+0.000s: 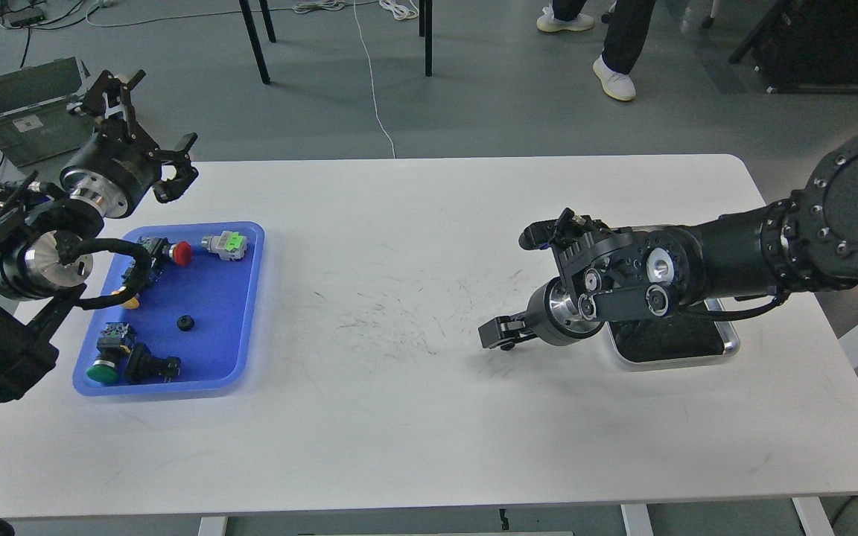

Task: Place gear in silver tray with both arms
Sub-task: 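Lower the right gripper and close it on the black gear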

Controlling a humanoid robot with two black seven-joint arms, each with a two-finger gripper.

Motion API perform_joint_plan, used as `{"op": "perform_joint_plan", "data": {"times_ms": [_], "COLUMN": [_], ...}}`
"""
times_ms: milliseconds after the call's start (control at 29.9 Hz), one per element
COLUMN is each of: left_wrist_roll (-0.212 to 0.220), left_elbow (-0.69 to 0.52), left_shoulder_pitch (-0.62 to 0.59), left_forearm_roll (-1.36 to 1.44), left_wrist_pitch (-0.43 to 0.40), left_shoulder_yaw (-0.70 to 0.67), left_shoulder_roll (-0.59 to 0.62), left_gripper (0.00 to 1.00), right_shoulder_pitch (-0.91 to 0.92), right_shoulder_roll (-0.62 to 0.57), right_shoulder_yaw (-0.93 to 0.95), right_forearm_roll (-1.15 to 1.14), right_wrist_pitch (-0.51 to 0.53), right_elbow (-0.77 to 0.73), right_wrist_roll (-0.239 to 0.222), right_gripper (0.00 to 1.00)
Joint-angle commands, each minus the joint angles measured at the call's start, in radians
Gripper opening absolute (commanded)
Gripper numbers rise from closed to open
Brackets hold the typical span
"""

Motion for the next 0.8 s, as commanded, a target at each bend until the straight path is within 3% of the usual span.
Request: {"op": "perform_joint_plan", "data": {"times_ms": [0, 768], "left_wrist_roll": [0.000, 0.001], "left_elbow": [-0.003, -0.003], "left_shoulder_pitch": [0.000, 0.000], "left_forearm_roll": [-0.001, -0.001], "left_wrist_pitch": [0.000, 0.000], "left_shoulder_yaw": [0.000, 0.000], "left_shoulder_roll": [0.000, 0.000], "left_gripper": [0.98, 0.98], "right_shoulder_pitch": [-0.011, -0.012], "right_shoulder_roll": [0.000, 0.000], "right_shoulder_yaw": [0.000, 0.016], "right_forearm_roll": [0.000, 0.018], "right_wrist_pitch": [0.000, 0.006], "right_elbow": [-0.015, -0.036], "right_wrist_roll": [0.000, 0.008], "right_gripper": [0.81, 0.78]}}
